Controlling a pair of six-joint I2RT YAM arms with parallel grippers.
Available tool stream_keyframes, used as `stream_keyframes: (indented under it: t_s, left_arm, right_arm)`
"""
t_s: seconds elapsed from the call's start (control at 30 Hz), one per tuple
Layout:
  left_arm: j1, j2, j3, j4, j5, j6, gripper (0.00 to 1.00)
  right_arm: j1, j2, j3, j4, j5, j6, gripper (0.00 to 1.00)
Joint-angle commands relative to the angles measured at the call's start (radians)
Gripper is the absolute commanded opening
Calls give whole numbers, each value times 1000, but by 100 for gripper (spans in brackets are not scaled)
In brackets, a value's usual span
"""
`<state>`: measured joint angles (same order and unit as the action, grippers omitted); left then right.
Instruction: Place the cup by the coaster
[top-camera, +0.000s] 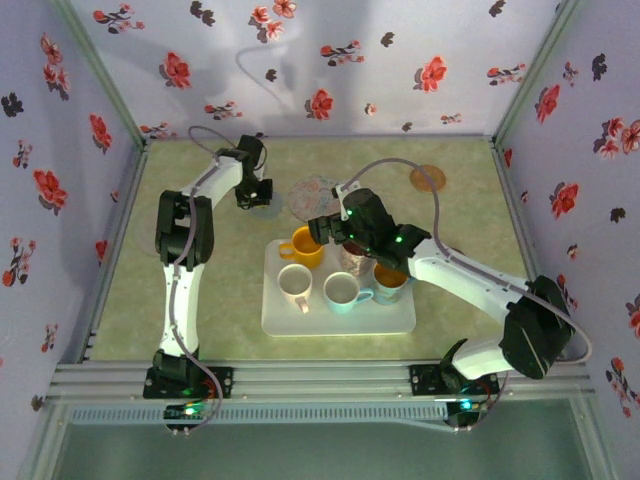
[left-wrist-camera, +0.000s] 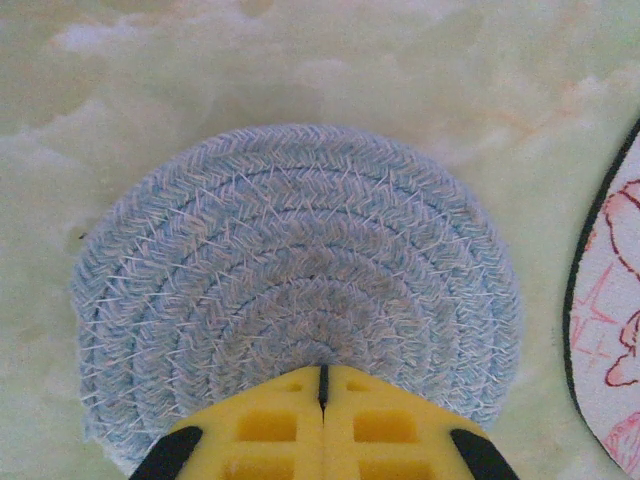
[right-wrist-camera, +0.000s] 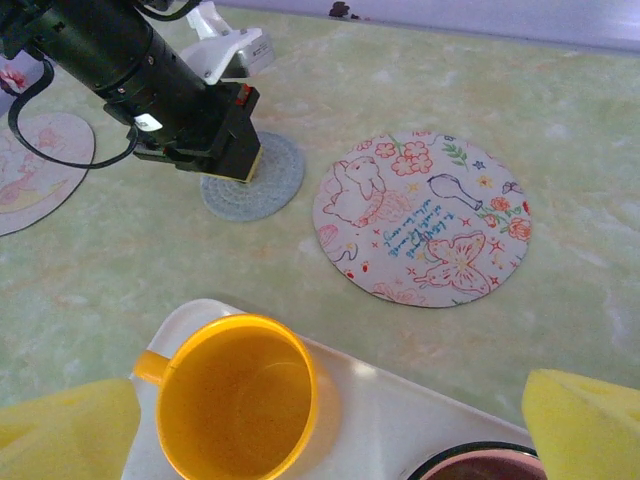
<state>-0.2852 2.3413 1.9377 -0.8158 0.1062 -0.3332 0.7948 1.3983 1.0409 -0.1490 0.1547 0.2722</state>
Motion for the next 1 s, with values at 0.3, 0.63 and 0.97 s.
stream_keyframes:
  t_s: [0.3, 0.63, 0.97]
  left_arm:
    - [-8, 49, -15, -72, 10, 14, 14]
    - [-9, -28, 96, -159, 4, 3, 28]
    - [-4, -177, 181, -234, -31, 28, 54]
  right_arm:
    - [6, 17, 51, -13, 19, -8, 99]
    - [5, 1, 56, -15, 17, -32, 99]
    - [6, -2, 68, -20, -13, -36, 99]
